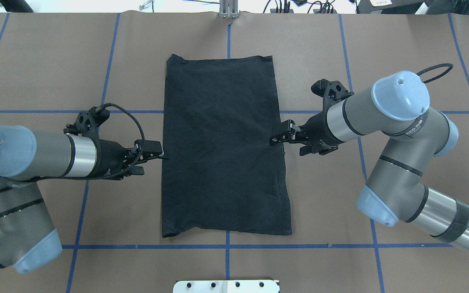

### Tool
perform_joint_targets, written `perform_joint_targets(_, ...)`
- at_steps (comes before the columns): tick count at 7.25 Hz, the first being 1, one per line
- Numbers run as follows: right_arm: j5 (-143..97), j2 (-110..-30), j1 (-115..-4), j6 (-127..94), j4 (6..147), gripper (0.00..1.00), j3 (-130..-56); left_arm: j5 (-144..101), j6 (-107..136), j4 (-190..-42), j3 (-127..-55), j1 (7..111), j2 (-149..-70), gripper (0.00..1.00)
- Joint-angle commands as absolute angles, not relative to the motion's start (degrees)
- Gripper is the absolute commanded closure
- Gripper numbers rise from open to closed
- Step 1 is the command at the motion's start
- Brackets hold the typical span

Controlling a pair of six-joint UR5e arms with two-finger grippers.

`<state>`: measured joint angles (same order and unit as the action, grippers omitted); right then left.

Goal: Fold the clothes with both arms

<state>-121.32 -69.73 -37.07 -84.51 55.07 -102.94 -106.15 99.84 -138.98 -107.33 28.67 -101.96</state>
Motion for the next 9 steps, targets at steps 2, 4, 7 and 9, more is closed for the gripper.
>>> perform_joint_targets(2,-120.67,-69.7,-35.95,-86.92,53.88,0.0,-103.45,-98.27,103.1,-138.6,-107.4,18.91,-99.33,0.01)
perform_joint_targets(4,-120.76,-69.35,-35.95,-86.92,53.88,0.0,-103.53,-97.03,103.1,-137.73,-107.31,16.53,-98.35,0.01)
perform_joint_targets(7,-121.11,-69.35,-35.95,-86.84,53.96,0.0,-104.24,-96.33,103.01,-137.64,-106.87,14.68,-98.96,0.13)
perform_joint_targets(9,-121.29,-69.61,-35.95,-86.84,53.96,0.0,-104.24,-96.24,103.01,-137.64,-106.88,12.84,-99.14,0.18)
